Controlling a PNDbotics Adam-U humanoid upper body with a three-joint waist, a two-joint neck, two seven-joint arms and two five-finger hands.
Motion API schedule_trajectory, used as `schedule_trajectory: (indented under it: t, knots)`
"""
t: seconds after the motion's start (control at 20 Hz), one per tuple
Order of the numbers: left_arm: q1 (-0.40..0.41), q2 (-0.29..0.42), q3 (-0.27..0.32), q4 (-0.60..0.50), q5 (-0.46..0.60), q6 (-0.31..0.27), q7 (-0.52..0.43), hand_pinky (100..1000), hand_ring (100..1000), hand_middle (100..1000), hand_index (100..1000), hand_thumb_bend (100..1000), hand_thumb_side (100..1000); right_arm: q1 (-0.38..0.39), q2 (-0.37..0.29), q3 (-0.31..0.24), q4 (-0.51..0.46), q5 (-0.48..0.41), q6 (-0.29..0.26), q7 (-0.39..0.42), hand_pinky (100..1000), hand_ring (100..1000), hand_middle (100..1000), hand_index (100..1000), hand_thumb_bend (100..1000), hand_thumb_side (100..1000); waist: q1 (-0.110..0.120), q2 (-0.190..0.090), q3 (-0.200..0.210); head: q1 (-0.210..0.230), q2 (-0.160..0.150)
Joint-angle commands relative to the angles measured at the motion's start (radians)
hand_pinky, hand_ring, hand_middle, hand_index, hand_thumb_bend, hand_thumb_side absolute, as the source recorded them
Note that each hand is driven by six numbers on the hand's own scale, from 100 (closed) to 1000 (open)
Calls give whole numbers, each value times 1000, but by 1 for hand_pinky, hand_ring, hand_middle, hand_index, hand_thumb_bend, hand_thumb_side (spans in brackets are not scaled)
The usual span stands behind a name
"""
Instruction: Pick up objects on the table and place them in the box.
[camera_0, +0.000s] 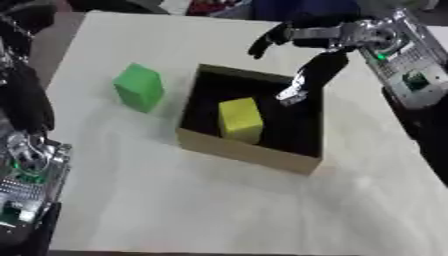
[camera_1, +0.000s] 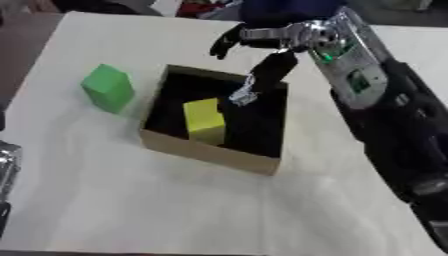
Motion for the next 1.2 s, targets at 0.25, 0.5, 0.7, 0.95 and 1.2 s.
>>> schedule_trajectory:
  t: [0.25,0.5,0.7,0.95,1.2]
  knots:
    - [-37,64,5,-16,-24,36,-1,714,651,662,753,149,983,14,-88,-107,-152,-95,-2,-66,1000,974,814,930,367,521,10,-24,-7,12,8]
    - [-115,163,-3,-16,-85,101,-14,718,661,677,772,156,980,81,-161,-195,-261,-162,-53,-132,982,960,801,931,238,538,19,-24,-15,21,16]
    - [-154,253,-7,-16,-141,157,-35,727,675,686,792,194,955,156,-210,-268,-352,-218,-74,-188,976,955,789,926,204,532,26,-20,-24,32,20]
    - [-190,374,-26,-16,-218,233,-107,754,709,705,818,252,902,258,-289,-323,-481,-300,-48,-269,975,954,786,923,197,530,28,-19,-37,45,24]
    - [-239,468,-55,-16,-342,341,-334,807,792,788,910,385,812,393,-398,-340,-758,-582,161,-474,974,953,785,922,212,520,27,-28,-44,57,28]
